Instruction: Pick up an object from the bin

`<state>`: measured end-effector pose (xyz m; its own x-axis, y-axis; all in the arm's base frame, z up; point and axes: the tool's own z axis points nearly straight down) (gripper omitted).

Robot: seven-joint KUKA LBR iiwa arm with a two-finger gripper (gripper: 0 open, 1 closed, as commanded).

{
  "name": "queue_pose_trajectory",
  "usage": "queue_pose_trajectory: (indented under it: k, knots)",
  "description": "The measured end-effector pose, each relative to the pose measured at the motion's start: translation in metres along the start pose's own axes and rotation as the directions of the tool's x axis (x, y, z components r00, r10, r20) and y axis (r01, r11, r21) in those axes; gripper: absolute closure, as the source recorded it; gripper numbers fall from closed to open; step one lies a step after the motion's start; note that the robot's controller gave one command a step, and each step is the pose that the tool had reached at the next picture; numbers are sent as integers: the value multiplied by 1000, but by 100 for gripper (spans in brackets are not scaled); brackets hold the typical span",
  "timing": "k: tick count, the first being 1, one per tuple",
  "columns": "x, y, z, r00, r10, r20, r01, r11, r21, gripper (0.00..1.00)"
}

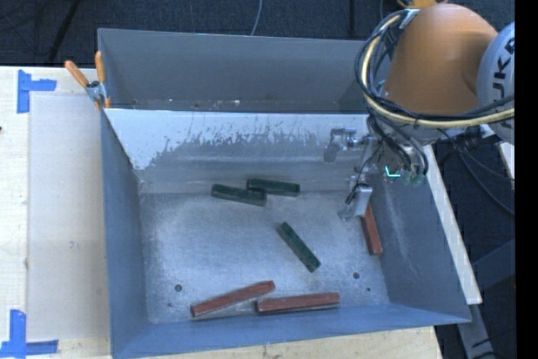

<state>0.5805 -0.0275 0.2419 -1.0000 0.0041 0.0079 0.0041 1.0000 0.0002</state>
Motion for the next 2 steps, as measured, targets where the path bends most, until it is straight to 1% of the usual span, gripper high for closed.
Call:
queue_pose_trajectory:
  k: [1,2]
  knots:
    - [-1,0,-4,1000,0,7,0,1000,0,0]
    - [-1,0,-3,1000,0,7,0,1000,0,0]
